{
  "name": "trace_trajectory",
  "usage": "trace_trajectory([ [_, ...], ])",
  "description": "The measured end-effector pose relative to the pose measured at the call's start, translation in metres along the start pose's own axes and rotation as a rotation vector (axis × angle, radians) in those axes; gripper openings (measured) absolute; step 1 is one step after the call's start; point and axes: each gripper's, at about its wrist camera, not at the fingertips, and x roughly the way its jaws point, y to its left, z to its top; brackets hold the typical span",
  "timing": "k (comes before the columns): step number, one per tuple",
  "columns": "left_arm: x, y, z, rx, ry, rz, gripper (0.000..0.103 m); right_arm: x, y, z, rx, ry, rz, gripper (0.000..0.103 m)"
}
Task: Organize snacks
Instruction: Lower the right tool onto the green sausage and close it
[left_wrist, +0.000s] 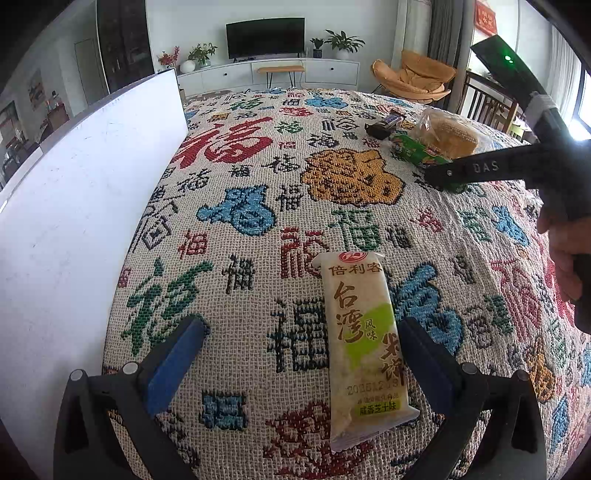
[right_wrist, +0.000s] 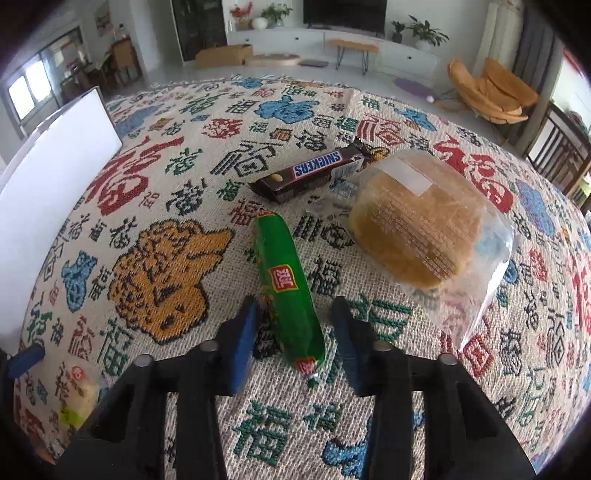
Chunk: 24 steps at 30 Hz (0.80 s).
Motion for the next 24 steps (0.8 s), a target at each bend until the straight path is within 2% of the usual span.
trace_trajectory([
  [2, 0.0, 0.0, 0.0, 0.0, 0.0, 0.0, 0.103, -0.007, -0.002, -0.008, 0.002, 0.007, 0.01, 0.024],
  [5, 0.0, 0.0, 0.0, 0.0, 0.0, 0.0, 0.103, -0.022, -0.01, -0.026, 0.018, 0.003, 0.012, 0.024],
  [13, 0.0, 0.0, 0.0, 0.0, 0.0, 0.0, 0.103, -0.083, -0.031, -0.105, 0.12, -0.043, 0.064, 0.024],
  [18, 0.0, 0.0, 0.0, 0.0, 0.0, 0.0, 0.103, -0.1, -0.017, -0.146, 0.08, -0.099, -0.023, 0.024],
  [20, 0.0, -0.001, 0.0, 0.0, 0.0, 0.0, 0.103, -0.092, -0.01, -0.155, 0.061, -0.094, -0.059, 0.026],
  [21, 0.0, -0.001, 0.0, 0.0, 0.0, 0.0, 0.103, -0.092, -0.006, -0.158, 0.054, -0.129, -0.08, 0.026],
  [24, 0.0, -0.001, 0.0, 0.0, 0.0, 0.0, 0.103, -0.09, 0.0, -0.161, 0.053, -0.152, -0.131, 0.028],
])
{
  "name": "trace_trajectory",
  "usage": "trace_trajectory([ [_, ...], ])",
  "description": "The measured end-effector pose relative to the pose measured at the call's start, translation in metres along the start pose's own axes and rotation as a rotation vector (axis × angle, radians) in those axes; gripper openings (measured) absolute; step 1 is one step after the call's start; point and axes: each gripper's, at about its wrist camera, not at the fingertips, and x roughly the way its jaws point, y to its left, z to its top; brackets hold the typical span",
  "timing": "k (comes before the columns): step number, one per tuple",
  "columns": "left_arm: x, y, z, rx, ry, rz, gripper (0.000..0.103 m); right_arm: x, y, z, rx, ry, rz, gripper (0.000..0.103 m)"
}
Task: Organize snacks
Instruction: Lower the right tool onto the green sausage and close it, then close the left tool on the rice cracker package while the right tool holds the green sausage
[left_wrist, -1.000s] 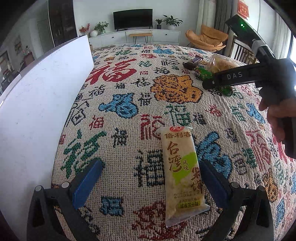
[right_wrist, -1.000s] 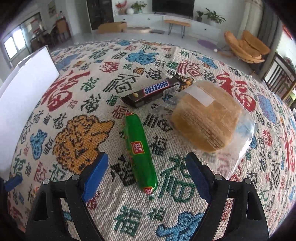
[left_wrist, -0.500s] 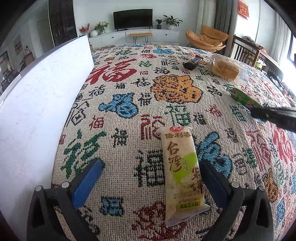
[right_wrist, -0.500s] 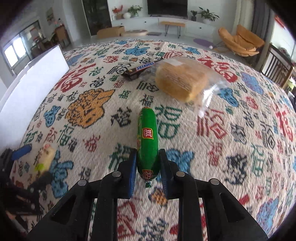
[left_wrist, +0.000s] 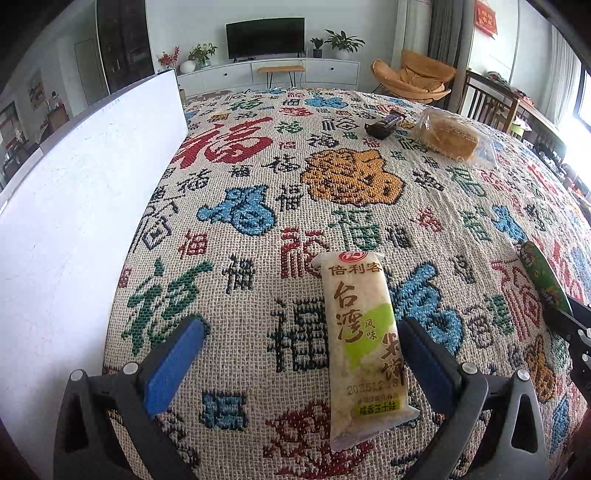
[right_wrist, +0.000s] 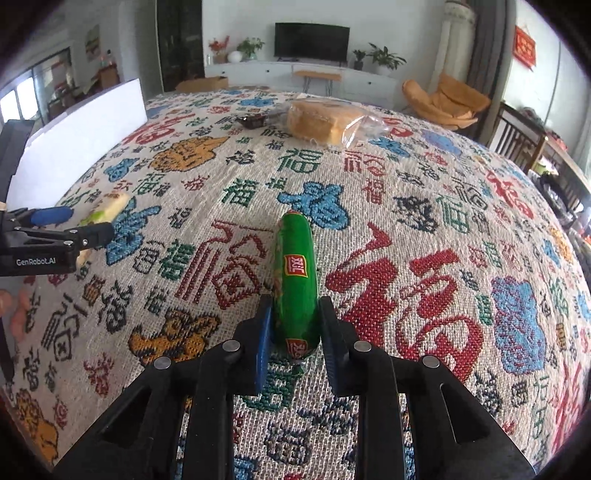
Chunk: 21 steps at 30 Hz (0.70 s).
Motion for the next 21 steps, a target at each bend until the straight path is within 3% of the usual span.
trace_trajectory([
  [5, 0.0, 0.0, 0.0, 0.0, 0.0, 0.0, 0.103, 0.003, -0.015, -0.001, 0.077, 0.017, -0.057, 0.069],
  [8, 0.0, 0.0, 0.0, 0.0, 0.0, 0.0, 0.103, 0.005, -0.029, -0.003, 0.141, 0.021, 0.017, 0.078],
  [11, 0.0, 0.0, 0.0, 0.0, 0.0, 0.0, 0.103, 0.007, -0.019, 0.0, 0.094, 0.03, -0.022, 0.081],
  [21, 0.0, 0.0, 0.0, 0.0, 0.0, 0.0, 0.103, 0.008, -0.023, -0.001, 0.11, 0.032, -0.009, 0.082],
])
